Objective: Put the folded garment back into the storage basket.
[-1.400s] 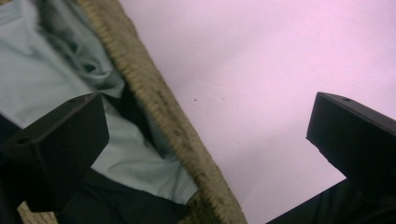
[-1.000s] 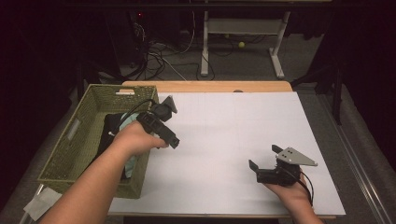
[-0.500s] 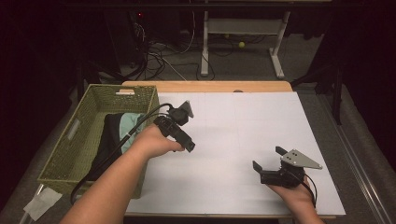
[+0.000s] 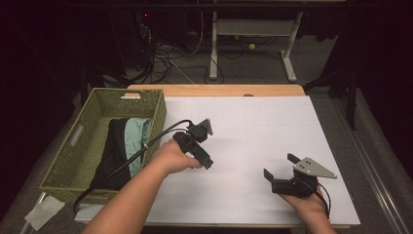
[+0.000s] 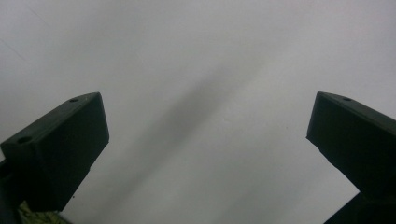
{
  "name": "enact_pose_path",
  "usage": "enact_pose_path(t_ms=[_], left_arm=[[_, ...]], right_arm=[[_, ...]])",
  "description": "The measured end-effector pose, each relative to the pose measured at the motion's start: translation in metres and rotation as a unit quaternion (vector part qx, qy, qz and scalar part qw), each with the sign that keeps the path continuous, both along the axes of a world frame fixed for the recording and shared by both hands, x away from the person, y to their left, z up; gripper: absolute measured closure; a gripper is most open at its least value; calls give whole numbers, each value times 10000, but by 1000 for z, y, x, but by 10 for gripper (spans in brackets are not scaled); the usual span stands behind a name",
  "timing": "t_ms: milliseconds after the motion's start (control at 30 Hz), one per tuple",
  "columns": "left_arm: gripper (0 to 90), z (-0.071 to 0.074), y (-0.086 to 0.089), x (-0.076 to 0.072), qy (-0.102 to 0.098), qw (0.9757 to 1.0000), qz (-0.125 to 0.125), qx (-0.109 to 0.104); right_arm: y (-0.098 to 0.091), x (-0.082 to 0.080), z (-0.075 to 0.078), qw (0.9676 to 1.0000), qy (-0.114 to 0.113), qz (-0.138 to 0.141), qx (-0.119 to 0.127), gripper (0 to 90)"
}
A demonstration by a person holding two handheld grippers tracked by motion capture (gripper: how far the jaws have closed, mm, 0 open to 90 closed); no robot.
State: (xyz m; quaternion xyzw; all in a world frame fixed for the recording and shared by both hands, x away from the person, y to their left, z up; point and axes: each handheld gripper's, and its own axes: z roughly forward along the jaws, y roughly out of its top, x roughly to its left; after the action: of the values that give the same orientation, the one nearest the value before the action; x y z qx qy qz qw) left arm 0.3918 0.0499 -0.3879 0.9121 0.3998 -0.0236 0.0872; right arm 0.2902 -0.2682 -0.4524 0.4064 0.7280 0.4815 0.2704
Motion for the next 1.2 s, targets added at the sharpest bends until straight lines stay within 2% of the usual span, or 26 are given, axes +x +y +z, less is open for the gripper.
enact_pose_path(t_ms=[367, 500, 633, 733, 800, 900, 1033, 1133, 1200], left_arm=[[0, -40, -13, -10, 32, 9996, -151, 234], [0, -48, -14, -13, -55, 9995, -174, 247], [0, -56, -15, -17, -239, 9991, -186, 291], [0, -63, -13, -22, -317, 9993, -139, 120], [0, -63, -10, -25, -484, 9988, -62, -63], [0, -61, -5, -33, -736, 9967, -51, -350], [0, -54, 5, -44, -1203, 9894, 22, -819], [0, -50, 14, -52, -1514, 9802, 137, -1268], [0, -49, 19, -58, -1736, 9721, 191, -1564]], right_arm=[[-2, -1, 0, 10000, -17, -12, 42, 0], [-2, -1, 0, 10000, 14, -30, 81, 0], [-3, -1, 0, 9999, 12, -36, 103, 0], [-3, -1, 0, 9999, 23, -44, 114, 0], [-4, -1, 0, 9999, 24, -50, 124, 0], [-4, -1, 0, 9999, 21, -55, 135, 0], [-5, -2, 0, 9999, 5, -41, 163, 0], [-5, -2, 0, 9998, 17, -43, 169, 0], [-5, -2, -1, 9998, 30, -37, 168, 0]])
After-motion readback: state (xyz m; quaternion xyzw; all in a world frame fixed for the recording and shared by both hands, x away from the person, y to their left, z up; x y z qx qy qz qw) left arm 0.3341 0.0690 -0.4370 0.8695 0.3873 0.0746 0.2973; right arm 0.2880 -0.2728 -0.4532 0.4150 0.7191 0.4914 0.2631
